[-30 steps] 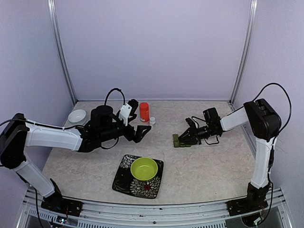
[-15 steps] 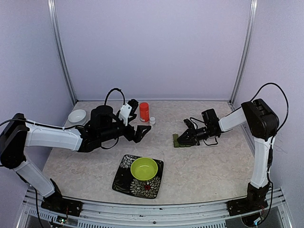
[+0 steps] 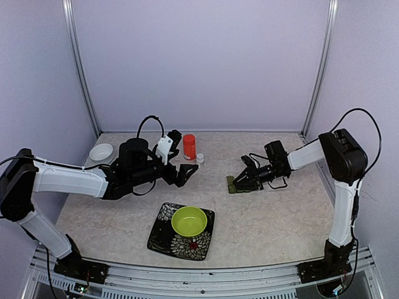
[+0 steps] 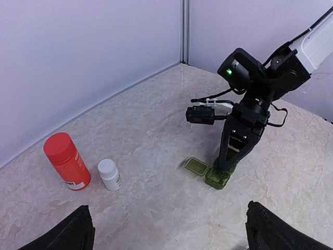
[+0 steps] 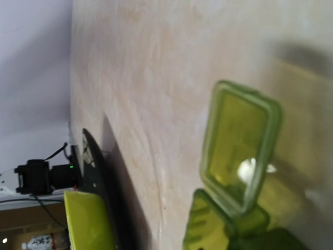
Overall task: Sort the pills into containers
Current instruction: Adjust the pill container at the center of the board.
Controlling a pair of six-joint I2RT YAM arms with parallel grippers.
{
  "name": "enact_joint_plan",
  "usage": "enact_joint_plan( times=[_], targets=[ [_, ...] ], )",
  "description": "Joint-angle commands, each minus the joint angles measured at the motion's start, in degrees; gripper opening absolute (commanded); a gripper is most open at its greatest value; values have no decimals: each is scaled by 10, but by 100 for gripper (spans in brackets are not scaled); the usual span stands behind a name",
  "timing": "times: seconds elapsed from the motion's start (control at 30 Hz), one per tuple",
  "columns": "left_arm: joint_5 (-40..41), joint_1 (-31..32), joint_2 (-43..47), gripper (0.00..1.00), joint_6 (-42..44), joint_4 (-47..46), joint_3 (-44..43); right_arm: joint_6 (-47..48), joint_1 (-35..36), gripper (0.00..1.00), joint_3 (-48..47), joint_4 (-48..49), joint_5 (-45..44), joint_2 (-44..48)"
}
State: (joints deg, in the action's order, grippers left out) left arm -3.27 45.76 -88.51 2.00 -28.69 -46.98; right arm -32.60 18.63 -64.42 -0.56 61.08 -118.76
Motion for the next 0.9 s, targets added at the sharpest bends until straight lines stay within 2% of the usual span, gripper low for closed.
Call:
enact_joint_plan(
  times=[0.0, 0.33, 0.5, 0.67, 0.87],
  targets=[
    [7, 4, 3, 99, 2, -7, -1, 51, 11, 28, -25, -95, -49, 52],
    [8, 6, -1, 99, -3, -16, 4, 84, 33, 34, 65, -122, -106, 146],
    [21, 3, -5, 99, -7, -15, -5, 81, 36, 42, 117, -117, -148, 168],
    [29, 0, -10, 99, -11, -11, -20, 67, 35, 46, 142, -82, -172, 155],
    [29, -4, -11, 99, -13, -3, -28, 40, 32, 47, 126, -44, -190, 118]
  ],
)
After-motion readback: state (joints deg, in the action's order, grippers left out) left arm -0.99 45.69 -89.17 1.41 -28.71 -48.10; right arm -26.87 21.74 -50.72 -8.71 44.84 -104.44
